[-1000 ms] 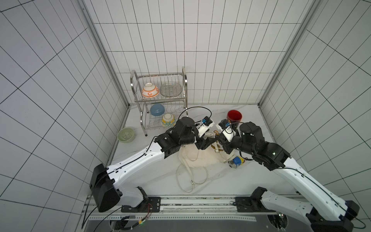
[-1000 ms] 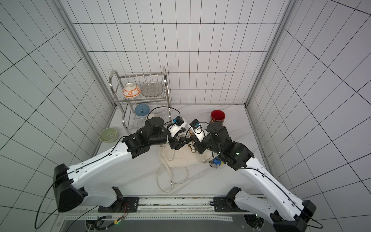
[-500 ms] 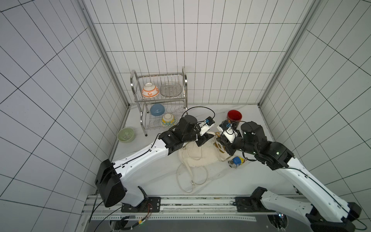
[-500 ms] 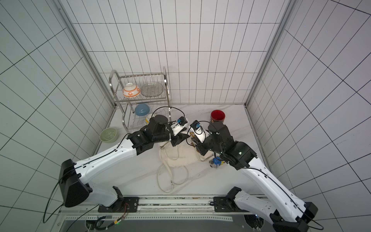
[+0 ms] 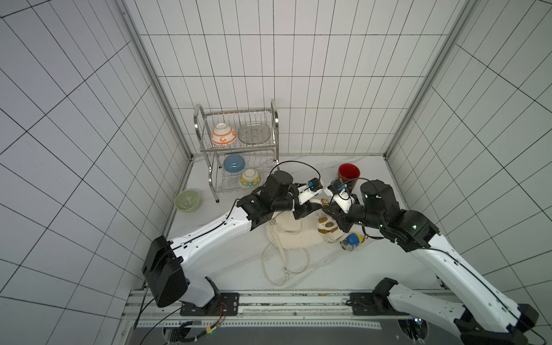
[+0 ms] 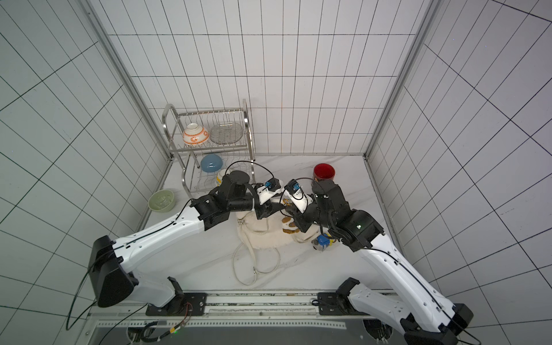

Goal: Remove the decoration from the bag
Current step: Remove the decoration item from the bag.

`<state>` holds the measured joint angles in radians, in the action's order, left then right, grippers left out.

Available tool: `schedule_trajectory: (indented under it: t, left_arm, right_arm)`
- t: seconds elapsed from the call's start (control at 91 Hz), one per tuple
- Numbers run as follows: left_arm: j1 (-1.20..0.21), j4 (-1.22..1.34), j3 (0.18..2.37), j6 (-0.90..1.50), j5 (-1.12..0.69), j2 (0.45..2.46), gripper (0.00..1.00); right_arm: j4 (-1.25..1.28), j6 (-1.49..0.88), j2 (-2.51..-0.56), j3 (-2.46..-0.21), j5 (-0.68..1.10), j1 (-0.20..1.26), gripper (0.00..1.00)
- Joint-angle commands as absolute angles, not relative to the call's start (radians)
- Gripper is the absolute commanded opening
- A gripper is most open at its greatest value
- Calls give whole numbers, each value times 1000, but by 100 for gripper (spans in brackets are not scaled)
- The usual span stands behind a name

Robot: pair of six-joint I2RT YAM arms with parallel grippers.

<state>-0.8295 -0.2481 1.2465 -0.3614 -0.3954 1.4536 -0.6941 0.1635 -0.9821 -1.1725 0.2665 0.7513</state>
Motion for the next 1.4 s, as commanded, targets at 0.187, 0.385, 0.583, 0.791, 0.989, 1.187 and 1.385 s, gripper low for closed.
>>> schedule_trajectory:
  t: [0.187, 0.385, 0.583, 0.791, 0.989, 1.187, 1.385]
  left_arm:
    - [-835, -211, 1283, -392, -410, 1464, 7]
    - [-833, -352, 1336, -394, -348, 1427, 0]
    - [-832, -489, 1347, -393, -387, 1373, 0]
    - [-819, -571, 1371, -319, -442, 1379, 0]
    - [-788, -591, 1410, -231, -484, 1402, 0]
    - [-747, -617, 1464, -182, -570, 1432, 0]
    - [-742, -668, 1499, -212, -574, 1448, 0]
  right_arm:
    - [-681, 119, -956, -1171, 428, 684, 0]
    - [-650, 89, -949, -1136, 469, 630, 0]
    - [-582, 57, -960, -1091, 523, 559, 10]
    - [-484, 37, -988, -1053, 558, 516, 36]
    - [-443, 84, -968, -1044, 538, 520, 40]
    - [-476, 212, -911, -1034, 450, 567, 43]
    - [-579, 400, -913, -1102, 213, 739, 42]
